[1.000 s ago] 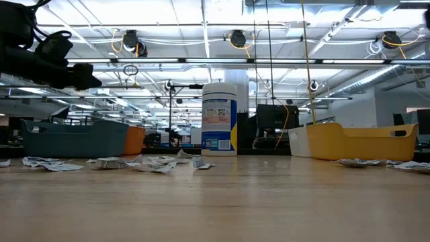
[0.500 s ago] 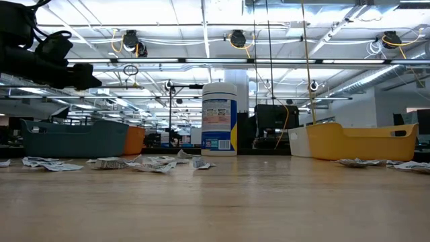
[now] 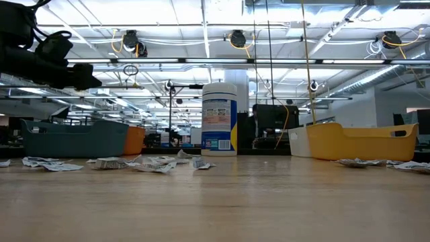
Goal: Pick & Place First Aid Supplies
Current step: Put the black pad into the yellow bin
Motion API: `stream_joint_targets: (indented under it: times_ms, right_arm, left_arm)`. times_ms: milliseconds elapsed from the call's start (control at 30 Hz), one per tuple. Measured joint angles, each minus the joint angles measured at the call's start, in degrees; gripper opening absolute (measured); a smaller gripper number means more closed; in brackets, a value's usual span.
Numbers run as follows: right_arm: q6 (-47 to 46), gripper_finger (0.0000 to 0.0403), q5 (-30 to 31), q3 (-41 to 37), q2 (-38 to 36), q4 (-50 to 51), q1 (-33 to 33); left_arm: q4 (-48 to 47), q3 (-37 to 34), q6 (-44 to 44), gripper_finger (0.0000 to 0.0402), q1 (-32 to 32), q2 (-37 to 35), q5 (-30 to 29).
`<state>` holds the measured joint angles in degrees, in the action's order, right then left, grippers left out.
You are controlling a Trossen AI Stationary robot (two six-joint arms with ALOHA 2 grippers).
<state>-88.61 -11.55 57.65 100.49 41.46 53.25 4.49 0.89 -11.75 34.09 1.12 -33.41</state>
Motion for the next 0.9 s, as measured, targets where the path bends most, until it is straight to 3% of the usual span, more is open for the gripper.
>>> stream_joint_targets:
  times_ms: [400,900]
  right_arm:
    - [-2.45,0.0011,0.75,-0.11,0.15,-1.73,-0.37]
    - [-8.02,0.0005,2.49,-0.17,0.24,-4.62,-4.62]
  left_arm:
    - [0.00,0.02,0.00,0.0308,0.02,0.00,0.00]
    - [0.00,0.00,0.00,0.0308,0.00,-0.01,0.00]
